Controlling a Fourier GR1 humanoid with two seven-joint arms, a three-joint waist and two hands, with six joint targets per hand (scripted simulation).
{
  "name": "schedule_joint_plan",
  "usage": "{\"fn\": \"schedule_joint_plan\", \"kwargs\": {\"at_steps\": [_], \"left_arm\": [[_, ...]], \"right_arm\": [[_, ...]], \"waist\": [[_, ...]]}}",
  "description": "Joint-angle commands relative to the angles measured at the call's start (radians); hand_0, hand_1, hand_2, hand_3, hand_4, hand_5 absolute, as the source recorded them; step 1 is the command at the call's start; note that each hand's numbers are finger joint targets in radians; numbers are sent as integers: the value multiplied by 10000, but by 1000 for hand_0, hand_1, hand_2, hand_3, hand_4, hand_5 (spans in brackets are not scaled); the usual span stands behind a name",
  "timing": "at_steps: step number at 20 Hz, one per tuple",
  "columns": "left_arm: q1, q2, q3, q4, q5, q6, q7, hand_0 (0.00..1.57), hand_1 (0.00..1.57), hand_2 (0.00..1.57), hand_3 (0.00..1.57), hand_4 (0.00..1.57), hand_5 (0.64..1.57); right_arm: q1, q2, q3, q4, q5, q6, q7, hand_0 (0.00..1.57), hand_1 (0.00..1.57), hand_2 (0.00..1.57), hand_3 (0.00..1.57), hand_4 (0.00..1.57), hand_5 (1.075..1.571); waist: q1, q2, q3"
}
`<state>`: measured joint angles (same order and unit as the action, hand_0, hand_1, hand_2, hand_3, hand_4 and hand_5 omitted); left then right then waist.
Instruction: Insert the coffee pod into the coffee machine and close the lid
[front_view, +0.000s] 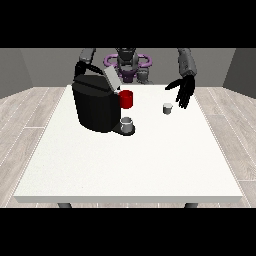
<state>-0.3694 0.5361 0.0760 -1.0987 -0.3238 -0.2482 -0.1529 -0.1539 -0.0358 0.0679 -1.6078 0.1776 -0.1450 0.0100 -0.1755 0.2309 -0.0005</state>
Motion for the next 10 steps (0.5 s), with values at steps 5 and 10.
{"fn": "schedule_joint_plan", "kwargs": {"at_steps": [5,10], "left_arm": [[-806,-672,-736,1568,-1552,880,-193,0,0,291,0,0,1571],[-1634,-869,-714,2022,-2248,1903,-580,946,946,967,665,0,1571]], "right_arm": [[-617,340,132,410,212,-306,904,0,0,0,0,0,1571],[-1304,-13,-364,1180,-134,-120,713,0,0,0,0,0,1571]], "waist": [[158,84,1],[266,475,3]]}}
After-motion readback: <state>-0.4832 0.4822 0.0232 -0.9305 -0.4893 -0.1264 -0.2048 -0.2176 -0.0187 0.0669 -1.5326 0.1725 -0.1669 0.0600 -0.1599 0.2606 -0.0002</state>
